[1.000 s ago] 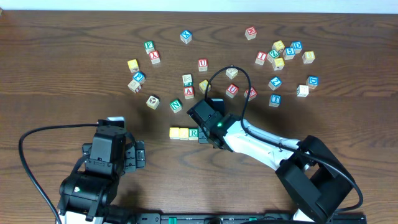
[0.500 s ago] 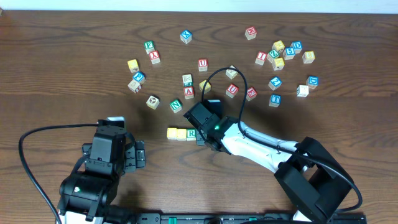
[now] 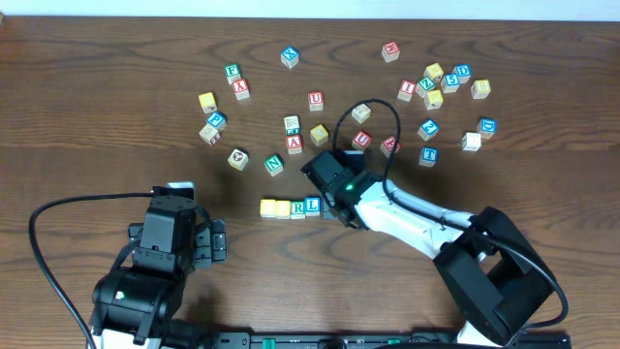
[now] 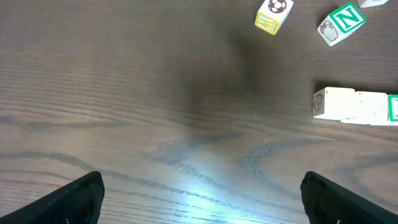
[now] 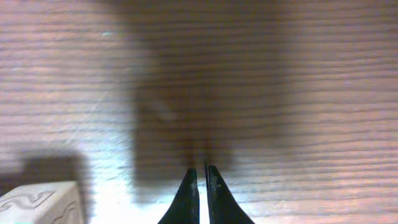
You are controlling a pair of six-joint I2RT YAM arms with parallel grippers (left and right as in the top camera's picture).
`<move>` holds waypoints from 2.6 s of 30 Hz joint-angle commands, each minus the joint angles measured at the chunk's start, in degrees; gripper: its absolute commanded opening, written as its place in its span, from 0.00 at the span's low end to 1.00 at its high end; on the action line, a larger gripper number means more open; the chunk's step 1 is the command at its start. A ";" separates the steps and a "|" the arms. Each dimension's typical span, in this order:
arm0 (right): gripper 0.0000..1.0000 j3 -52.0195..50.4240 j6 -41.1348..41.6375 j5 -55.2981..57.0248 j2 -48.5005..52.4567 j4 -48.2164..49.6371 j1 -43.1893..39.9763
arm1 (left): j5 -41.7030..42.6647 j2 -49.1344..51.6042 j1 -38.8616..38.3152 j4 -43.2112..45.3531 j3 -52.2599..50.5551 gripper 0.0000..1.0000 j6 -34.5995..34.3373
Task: Spell out CORL
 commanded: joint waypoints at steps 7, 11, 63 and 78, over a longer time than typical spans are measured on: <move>0.01 0.76 -6.93 -1.88 -1.05 6.93 -0.24 | -0.15 -0.02 0.24 -0.15 0.11 0.99 -0.52; 0.01 0.76 -7.67 -1.92 -1.05 10.36 -0.20 | -0.15 -0.02 0.24 -0.15 0.11 0.99 -0.55; 0.01 2.40 -11.93 4.09 -15.96 -7.19 -8.07 | -0.83 -0.02 0.24 -0.15 0.11 0.99 -0.09; 0.99 2.38 -12.63 3.52 -38.47 -18.47 -7.91 | -2.78 -0.02 0.24 -0.13 0.11 0.99 1.01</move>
